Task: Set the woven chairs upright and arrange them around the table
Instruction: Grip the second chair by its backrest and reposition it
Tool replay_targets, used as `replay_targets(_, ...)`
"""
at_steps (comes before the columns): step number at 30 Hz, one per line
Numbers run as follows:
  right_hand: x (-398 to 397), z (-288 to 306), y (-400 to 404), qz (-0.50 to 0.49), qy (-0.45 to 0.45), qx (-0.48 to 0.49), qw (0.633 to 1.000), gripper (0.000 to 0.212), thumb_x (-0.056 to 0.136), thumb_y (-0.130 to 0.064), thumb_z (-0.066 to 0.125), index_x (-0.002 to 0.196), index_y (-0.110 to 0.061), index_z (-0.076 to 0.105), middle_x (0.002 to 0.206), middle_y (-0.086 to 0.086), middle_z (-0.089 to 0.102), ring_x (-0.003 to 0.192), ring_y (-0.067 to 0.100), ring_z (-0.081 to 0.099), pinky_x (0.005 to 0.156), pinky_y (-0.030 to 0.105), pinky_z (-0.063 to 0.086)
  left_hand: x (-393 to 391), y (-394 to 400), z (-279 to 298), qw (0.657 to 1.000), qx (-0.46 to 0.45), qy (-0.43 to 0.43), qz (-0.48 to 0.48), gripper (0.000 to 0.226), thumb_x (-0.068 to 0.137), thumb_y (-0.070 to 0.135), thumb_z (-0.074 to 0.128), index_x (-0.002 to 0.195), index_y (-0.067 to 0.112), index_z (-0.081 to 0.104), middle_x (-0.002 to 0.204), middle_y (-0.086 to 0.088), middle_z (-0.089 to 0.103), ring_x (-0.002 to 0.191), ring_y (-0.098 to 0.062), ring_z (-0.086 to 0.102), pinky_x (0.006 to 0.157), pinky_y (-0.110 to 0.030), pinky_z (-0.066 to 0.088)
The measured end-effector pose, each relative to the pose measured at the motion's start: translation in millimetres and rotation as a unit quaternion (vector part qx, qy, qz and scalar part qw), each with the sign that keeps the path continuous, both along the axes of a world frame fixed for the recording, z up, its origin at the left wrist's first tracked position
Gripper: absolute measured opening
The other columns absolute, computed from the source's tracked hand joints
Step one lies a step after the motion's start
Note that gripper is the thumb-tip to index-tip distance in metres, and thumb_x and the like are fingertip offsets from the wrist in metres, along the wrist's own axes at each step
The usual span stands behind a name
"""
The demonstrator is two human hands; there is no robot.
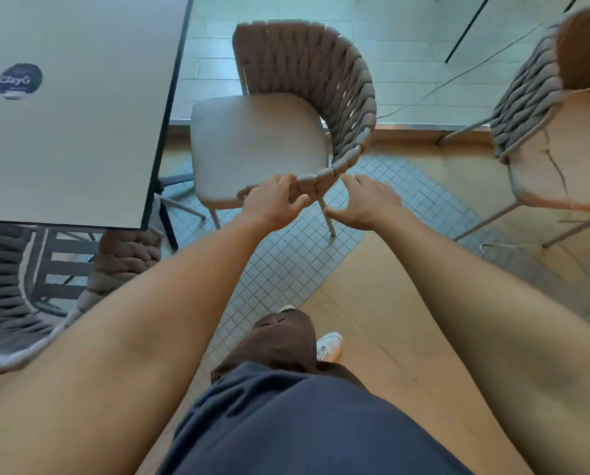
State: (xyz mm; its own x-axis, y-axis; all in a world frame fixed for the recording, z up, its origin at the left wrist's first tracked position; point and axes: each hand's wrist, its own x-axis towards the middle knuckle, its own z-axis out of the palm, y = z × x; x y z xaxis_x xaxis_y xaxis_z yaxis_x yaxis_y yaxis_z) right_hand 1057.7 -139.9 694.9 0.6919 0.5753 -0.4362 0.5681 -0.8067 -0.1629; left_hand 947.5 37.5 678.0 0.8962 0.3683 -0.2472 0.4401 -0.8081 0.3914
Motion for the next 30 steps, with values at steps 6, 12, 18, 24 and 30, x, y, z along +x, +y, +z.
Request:
replay_targets(6,60.9,-19.7,13.4,0.023,0.024,0.026,0.999,0.080,0.086,-0.066,0.063,0.152,-0.027,0.039,0.156,0.009,0.045,0.142,0.032,0.043,0.116,0.056,0.033,45.3,4.3,-25.6,0.999,-0.013,0.023,0.026,0.059,0.094,0.053,0.056,0.142,0.019,0.050,0.136,-0.005,0.059,0.124,-0.025,0.055,0.098,-0.045,0.048)
replay_targets(12,122.1,-49.4,35.0,0.065,0.014,0.003,0.998,0.101,0.084,-0.068,0.068,0.162,-0.022,0.024,0.166,0.010,0.031,0.152,0.030,0.028,0.123,0.056,0.023,98.0,6.0,-62.4,0.996,-0.040,0.068,0.039,0.063,0.094,0.052,0.057,0.146,0.019,0.047,0.143,-0.006,0.054,0.131,-0.026,0.050,0.103,-0.047,0.047)
replay_targets(18,174.8,-68.1,49.0,0.144,0.006,-0.029,0.989,0.109,0.079,-0.065,0.075,0.162,-0.020,0.021,0.166,0.011,0.029,0.152,0.031,0.026,0.123,0.056,0.019,142.7,1.8,-83.2,0.995,-0.045,0.078,0.032,0.062,0.094,0.052,0.057,0.146,0.020,0.046,0.144,-0.003,0.055,0.130,-0.025,0.052,0.104,-0.045,0.045)
replay_targets(24,221.8,-94.1,68.0,0.229,0.020,-0.049,0.972,0.114,0.074,-0.069,0.077,0.161,-0.020,0.023,0.159,0.008,0.036,0.149,0.032,0.029,0.123,0.054,0.019,170.9,2.5,-101.9,0.992,-0.045,0.107,0.056,0.068,0.090,0.052,0.062,0.146,0.019,0.045,0.143,-0.003,0.055,0.128,-0.025,0.051,0.104,-0.040,0.041)
replay_targets(30,265.1,-140.3,92.7,0.363,0.061,-0.088,0.926,0.117,0.070,-0.070,0.079,0.159,-0.020,0.023,0.154,0.007,0.045,0.143,0.031,0.040,0.120,0.049,0.025,202.2,-1.6,-130.0,0.988,-0.024,0.136,0.075,0.076,0.079,0.058,0.070,0.141,0.021,0.049,0.133,-0.002,0.059,0.121,-0.024,0.055,0.103,-0.041,0.043)
